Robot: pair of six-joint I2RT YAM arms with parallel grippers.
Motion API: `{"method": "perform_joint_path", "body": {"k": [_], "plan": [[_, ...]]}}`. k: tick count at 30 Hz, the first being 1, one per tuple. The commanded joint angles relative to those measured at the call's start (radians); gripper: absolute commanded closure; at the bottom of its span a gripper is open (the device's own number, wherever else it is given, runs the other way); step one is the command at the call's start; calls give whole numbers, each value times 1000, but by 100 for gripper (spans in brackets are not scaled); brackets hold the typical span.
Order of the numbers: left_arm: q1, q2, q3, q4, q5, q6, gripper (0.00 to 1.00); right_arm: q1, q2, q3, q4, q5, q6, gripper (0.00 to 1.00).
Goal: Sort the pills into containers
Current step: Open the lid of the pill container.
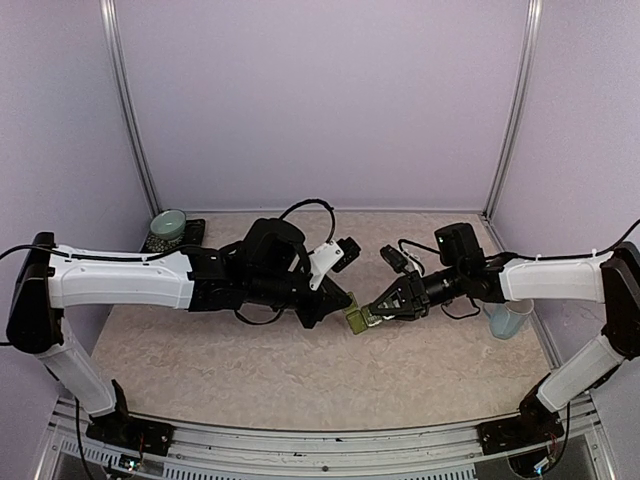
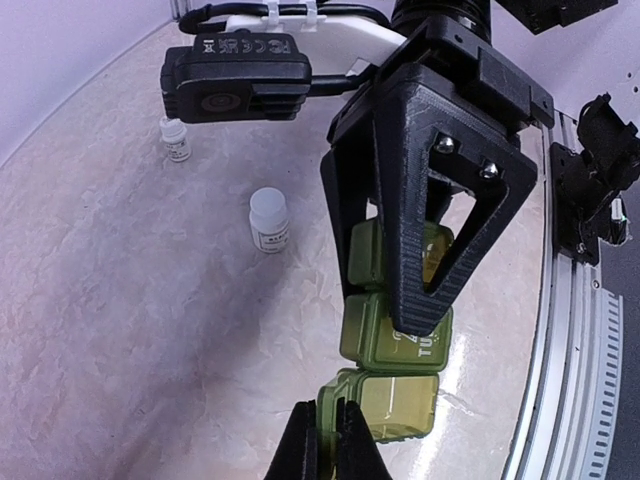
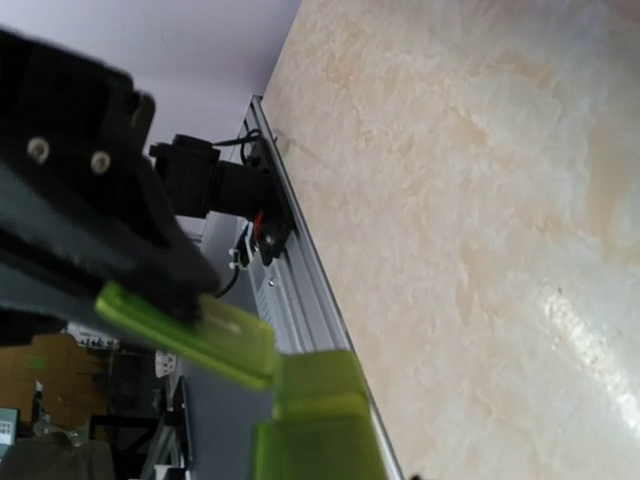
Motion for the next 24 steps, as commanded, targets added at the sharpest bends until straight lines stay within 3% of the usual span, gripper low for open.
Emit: {"method": "perform_joint_path", "body": {"k": [1,10,16,22,23,24], "plan": [[16,15,28,-23,44,-13,100,8,9,19,-32,6,-45,66],[30,25,35,-25,81,-27,100,8,13,20,-44,8,-68,81],[32,22,32,-18,86,-34,86,7,9,18,-24,1,-42,84],[38,4,23,-9,100,-41,86,8,8,19,12,-17,-5,81],[38,1,23,-9,100,-44,83,8,8,18,21,-20,3,81],[38,-2,19,-5,100,-47,72,8,5,14,34,-23,16,81]]}}
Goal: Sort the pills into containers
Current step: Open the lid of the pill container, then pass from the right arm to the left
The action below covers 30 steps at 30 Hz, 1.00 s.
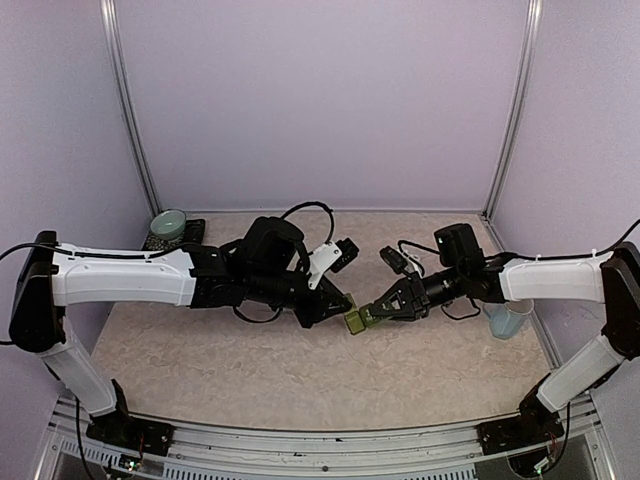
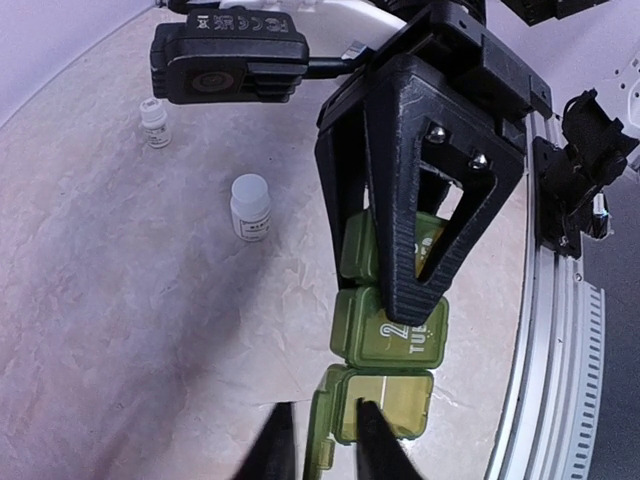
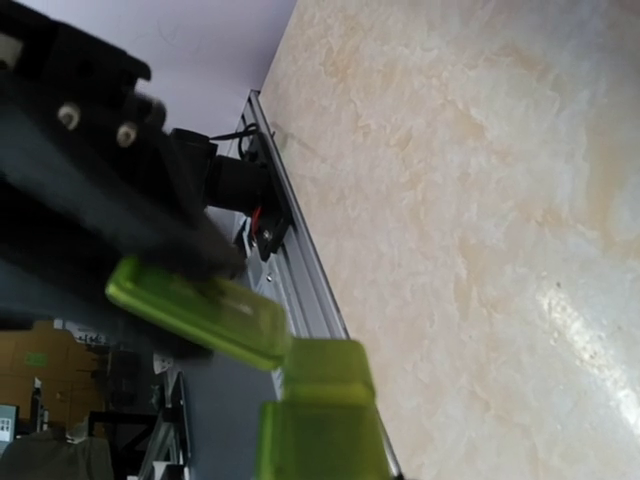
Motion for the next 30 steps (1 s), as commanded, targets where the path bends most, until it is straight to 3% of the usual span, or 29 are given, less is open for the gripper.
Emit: {"method": "perform_joint_path", "body": {"k": [1,7,10,12,30], "plan": [[7,-18,10,19,18,-20,60,5,1,11,70,-25,53,80],[25,-60,-49,82,38,-69,16,2,-16,6,141,-26,117,78],[37,-78,-81,121,60,-99,10,2,-13,0,182,-34,141,77],[45,-86,-96,141,67,-122,2,2,-14,-10,224,-43,163,77],[158,-50,-242,545,318,-497,2,0,-47,-35,336,-52,214,74]]}}
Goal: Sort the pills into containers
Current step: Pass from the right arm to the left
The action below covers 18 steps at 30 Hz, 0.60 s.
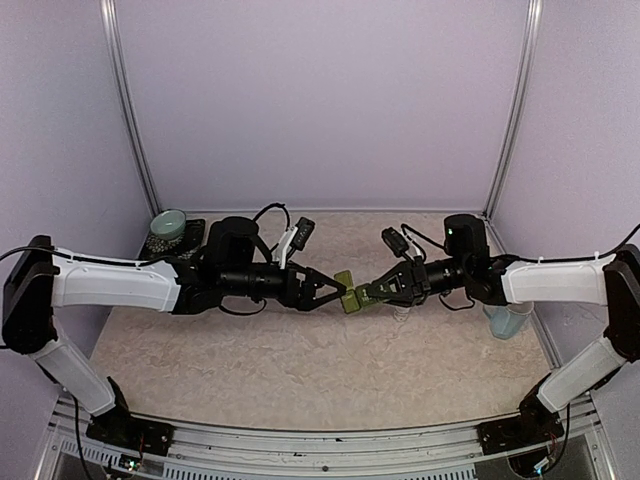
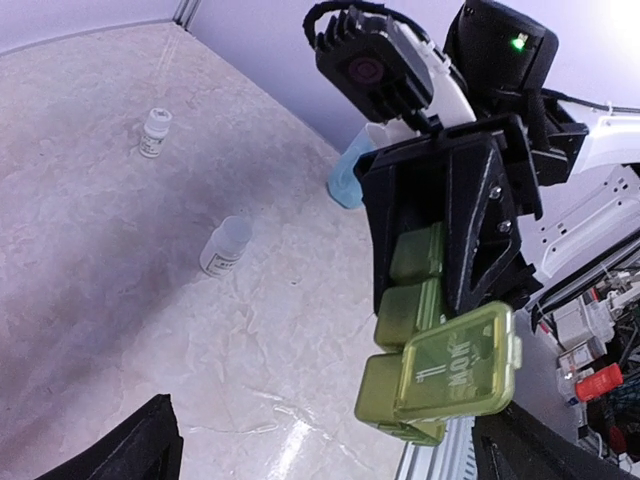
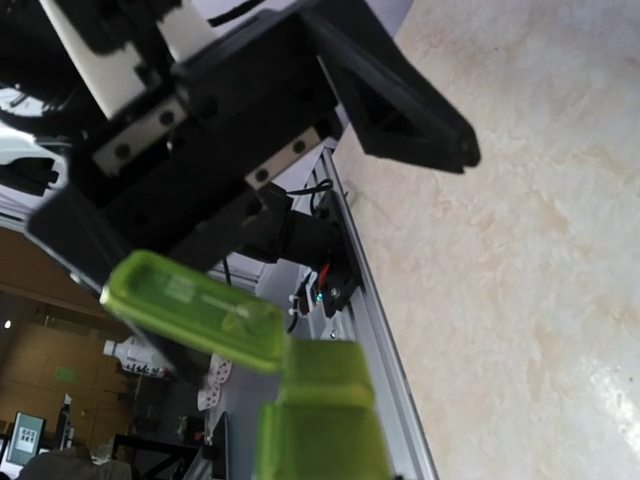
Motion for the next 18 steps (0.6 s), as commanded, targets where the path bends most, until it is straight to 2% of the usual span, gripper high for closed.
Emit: {"method": "perform_joint_path", "body": {"k": [1,11,18], "plan": [[2,31,3,143,83,-93,3,1,-30,-18,44,-19,10,73],[-1,78,32,193,138,-123,17,2,-29,-22,75,-15,35,72],[-5,98,53,195,161,-129,35,1,-22,-16,88,-18,45,71]]}}
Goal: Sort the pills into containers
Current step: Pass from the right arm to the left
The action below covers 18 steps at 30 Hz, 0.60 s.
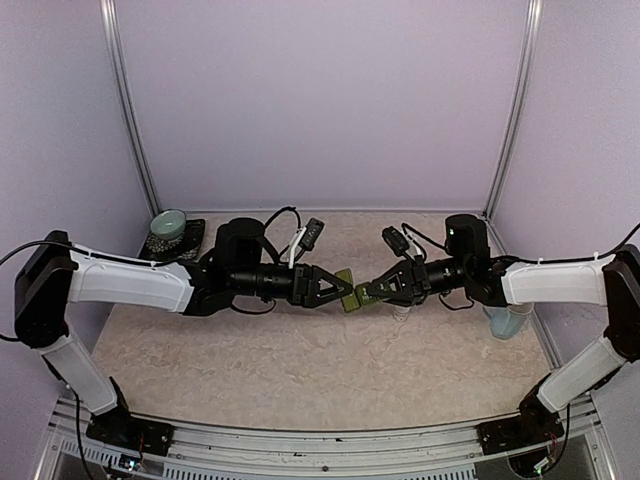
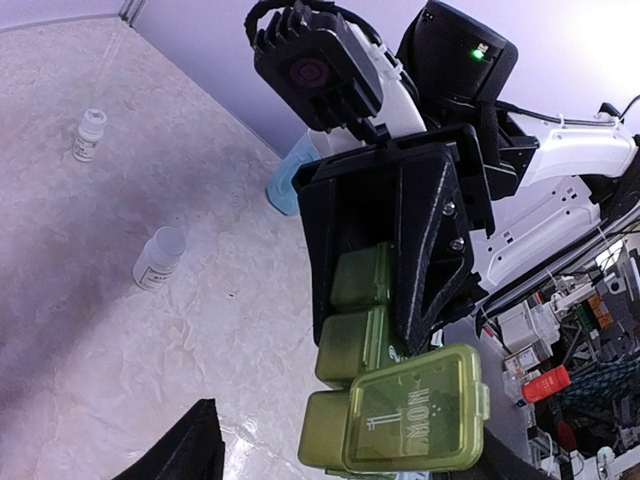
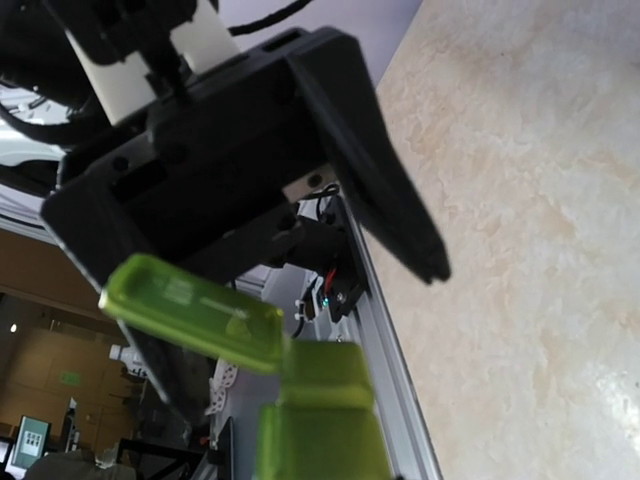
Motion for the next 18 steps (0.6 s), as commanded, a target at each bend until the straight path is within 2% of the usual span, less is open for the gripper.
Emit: {"method": "perform_joint_path", "body": {"k": [1,7,14,18], "plan": [[-6,20,39,33,35,-4,40,2,-19,-1,41,-16,13,71],[-5,24,49,24,43,1,55,1,-18,2,46,-15,18,69],[-4,23,50,21,38,3,63,2,-11,1,52,-14,23,67],[-4,23,48,21,27,3,72,2,-3,-5,46,-14,22,65]]}}
